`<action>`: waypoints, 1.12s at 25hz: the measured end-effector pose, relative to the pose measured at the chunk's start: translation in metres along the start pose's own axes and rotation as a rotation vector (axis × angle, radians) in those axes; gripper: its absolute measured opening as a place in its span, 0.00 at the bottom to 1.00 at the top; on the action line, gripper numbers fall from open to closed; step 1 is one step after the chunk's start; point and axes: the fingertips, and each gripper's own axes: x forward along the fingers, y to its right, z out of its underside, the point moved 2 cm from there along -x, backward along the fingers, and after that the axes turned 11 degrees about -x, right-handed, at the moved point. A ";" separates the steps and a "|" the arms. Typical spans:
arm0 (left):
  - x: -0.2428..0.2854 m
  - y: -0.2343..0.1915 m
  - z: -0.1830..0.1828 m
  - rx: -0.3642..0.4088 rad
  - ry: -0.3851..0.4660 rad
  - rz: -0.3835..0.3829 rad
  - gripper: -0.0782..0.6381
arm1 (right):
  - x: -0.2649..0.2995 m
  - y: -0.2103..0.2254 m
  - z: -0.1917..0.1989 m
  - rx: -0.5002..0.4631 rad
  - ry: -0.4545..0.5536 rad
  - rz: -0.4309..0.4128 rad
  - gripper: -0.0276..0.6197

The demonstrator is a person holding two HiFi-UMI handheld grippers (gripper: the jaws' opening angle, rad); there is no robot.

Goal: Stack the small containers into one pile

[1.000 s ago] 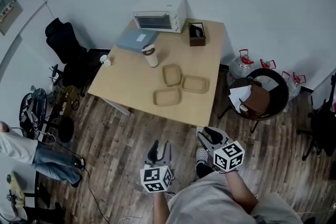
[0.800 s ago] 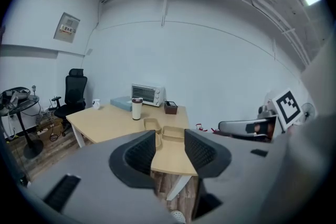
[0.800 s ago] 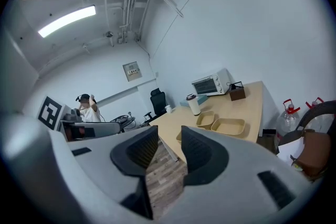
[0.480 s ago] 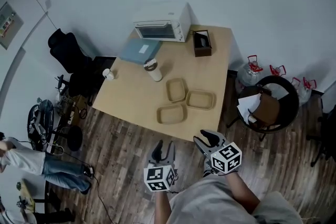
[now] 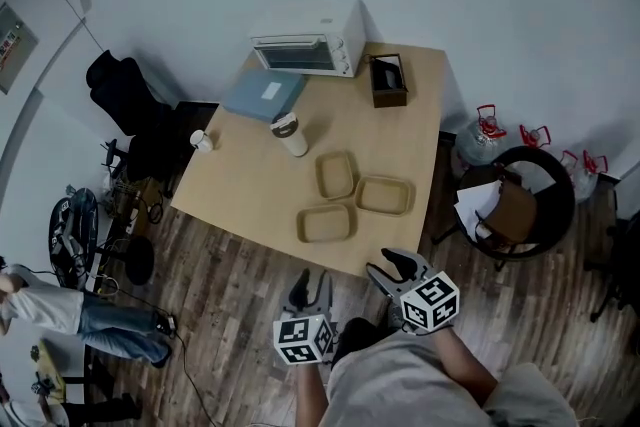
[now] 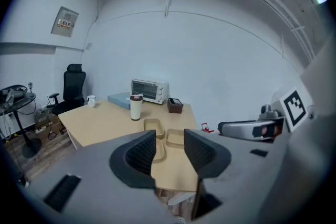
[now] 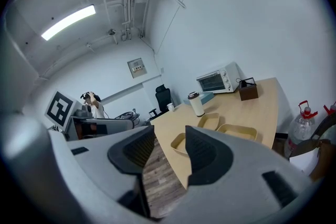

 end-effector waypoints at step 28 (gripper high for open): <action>0.156 -0.168 0.051 -0.009 -0.306 0.038 0.30 | 0.156 0.059 0.081 0.211 -0.227 0.177 0.34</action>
